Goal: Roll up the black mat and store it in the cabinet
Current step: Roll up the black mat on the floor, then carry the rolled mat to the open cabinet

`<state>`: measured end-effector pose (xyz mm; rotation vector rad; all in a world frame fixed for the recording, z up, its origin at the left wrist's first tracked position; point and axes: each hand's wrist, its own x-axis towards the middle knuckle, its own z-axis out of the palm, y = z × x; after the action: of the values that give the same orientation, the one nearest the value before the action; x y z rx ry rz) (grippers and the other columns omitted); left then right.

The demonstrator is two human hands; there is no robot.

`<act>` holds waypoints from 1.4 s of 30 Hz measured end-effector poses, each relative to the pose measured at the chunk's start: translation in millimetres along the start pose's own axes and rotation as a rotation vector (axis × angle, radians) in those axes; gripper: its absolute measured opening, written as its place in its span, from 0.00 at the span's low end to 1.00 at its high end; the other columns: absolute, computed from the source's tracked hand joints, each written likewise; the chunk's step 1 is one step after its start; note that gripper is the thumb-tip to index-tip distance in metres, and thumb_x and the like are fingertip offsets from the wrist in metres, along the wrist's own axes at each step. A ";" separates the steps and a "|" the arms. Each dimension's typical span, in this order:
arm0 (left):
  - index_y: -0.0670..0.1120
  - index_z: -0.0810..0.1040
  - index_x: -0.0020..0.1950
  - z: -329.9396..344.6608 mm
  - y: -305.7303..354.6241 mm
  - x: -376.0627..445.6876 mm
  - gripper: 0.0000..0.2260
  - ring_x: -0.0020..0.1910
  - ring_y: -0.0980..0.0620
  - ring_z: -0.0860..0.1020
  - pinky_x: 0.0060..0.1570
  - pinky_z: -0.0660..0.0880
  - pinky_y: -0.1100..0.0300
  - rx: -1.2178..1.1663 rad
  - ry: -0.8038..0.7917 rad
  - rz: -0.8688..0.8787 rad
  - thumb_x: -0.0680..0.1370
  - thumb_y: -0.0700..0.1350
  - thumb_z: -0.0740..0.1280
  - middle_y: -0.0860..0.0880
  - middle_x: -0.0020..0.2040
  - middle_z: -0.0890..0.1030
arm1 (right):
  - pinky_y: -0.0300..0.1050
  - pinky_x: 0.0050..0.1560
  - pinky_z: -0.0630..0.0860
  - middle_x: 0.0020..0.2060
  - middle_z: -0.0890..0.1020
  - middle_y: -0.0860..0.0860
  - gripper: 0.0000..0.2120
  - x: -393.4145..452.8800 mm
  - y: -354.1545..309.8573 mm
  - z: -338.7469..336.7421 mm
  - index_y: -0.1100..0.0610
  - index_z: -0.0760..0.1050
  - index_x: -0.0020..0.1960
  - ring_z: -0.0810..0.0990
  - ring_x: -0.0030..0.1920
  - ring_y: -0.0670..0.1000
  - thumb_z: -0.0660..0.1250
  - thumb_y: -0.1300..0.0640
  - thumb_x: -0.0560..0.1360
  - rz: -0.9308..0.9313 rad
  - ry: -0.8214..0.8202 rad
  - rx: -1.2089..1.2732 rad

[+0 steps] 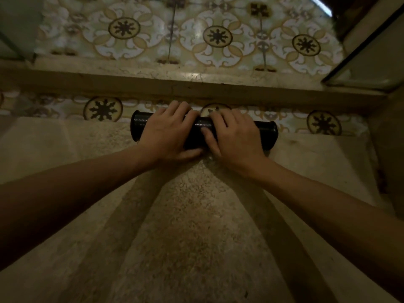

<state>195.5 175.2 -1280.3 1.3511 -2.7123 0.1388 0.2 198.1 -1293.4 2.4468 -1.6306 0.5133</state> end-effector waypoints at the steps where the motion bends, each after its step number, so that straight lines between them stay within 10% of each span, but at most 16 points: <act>1: 0.44 0.71 0.63 -0.8 -2.5 5.4 0.36 0.54 0.44 0.72 0.47 0.72 0.51 -0.016 -0.001 0.000 0.70 0.71 0.63 0.43 0.57 0.75 | 0.51 0.49 0.71 0.52 0.81 0.57 0.25 -0.4 1.6 -0.4 0.59 0.76 0.61 0.78 0.50 0.58 0.59 0.38 0.80 0.002 -0.051 0.005; 7: 0.49 0.70 0.61 -6.3 -20.6 38.8 0.41 0.51 0.48 0.74 0.37 0.67 0.57 -0.029 -0.235 -0.013 0.59 0.75 0.71 0.49 0.55 0.76 | 0.49 0.44 0.78 0.51 0.81 0.49 0.46 44.1 25.8 -18.9 0.51 0.70 0.62 0.81 0.46 0.53 0.64 0.17 0.60 -0.072 -0.486 0.022; 14: 0.55 0.70 0.62 -17.9 -31.5 72.9 0.43 0.48 0.48 0.79 0.44 0.76 0.55 -0.128 -0.547 -0.079 0.53 0.72 0.77 0.52 0.54 0.80 | 0.49 0.47 0.78 0.54 0.81 0.48 0.43 83.4 38.8 -19.5 0.47 0.69 0.63 0.80 0.48 0.52 0.78 0.27 0.57 -0.083 -0.781 0.058; 29: 0.54 0.72 0.57 -27.6 -31.8 61.0 0.29 0.41 0.53 0.76 0.36 0.68 0.58 -0.142 -0.381 -0.052 0.62 0.62 0.77 0.53 0.48 0.80 | 0.51 0.44 0.81 0.47 0.81 0.47 0.33 75.4 32.5 -29.2 0.47 0.69 0.61 0.80 0.42 0.51 0.79 0.41 0.62 -0.038 -0.657 0.092; 42: 0.47 0.73 0.60 -276.1 5.9 -2.3 0.26 0.50 0.46 0.77 0.45 0.76 0.53 -0.081 -0.316 -0.064 0.66 0.52 0.76 0.47 0.53 0.80 | 0.48 0.40 0.73 0.52 0.81 0.53 0.33 77.2 -51.0 -271.2 0.53 0.67 0.68 0.81 0.44 0.57 0.76 0.48 0.67 -0.005 -0.578 0.014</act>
<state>207.6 216.4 -1007.4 1.5508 -2.8803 -0.2053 21.0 236.9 -1010.2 2.7727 -1.7996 -0.2159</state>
